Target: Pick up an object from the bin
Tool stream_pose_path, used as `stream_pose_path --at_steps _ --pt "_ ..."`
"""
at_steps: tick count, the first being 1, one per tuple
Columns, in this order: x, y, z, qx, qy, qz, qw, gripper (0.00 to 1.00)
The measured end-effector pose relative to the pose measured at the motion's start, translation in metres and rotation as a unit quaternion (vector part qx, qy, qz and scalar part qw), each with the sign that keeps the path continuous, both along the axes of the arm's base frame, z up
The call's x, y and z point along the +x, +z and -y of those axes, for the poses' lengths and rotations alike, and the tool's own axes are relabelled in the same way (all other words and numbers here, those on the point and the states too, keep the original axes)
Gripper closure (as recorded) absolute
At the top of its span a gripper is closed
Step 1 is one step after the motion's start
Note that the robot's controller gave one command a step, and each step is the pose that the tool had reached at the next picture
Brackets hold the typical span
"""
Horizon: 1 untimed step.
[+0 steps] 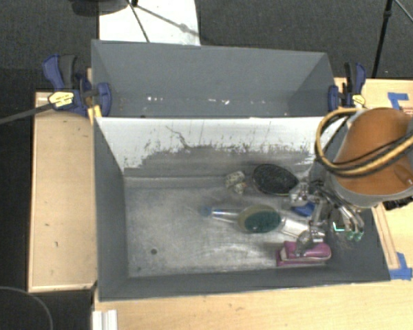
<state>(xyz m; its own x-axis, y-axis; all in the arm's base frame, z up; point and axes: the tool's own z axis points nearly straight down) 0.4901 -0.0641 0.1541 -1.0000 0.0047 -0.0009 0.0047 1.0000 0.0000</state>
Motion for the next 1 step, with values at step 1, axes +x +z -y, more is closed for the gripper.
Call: stream_pose_path --at_steps 1 --pt "0.0365 -0.0779 -0.0460 0.002 -0.002 -0.0013 1.0000 0.00"
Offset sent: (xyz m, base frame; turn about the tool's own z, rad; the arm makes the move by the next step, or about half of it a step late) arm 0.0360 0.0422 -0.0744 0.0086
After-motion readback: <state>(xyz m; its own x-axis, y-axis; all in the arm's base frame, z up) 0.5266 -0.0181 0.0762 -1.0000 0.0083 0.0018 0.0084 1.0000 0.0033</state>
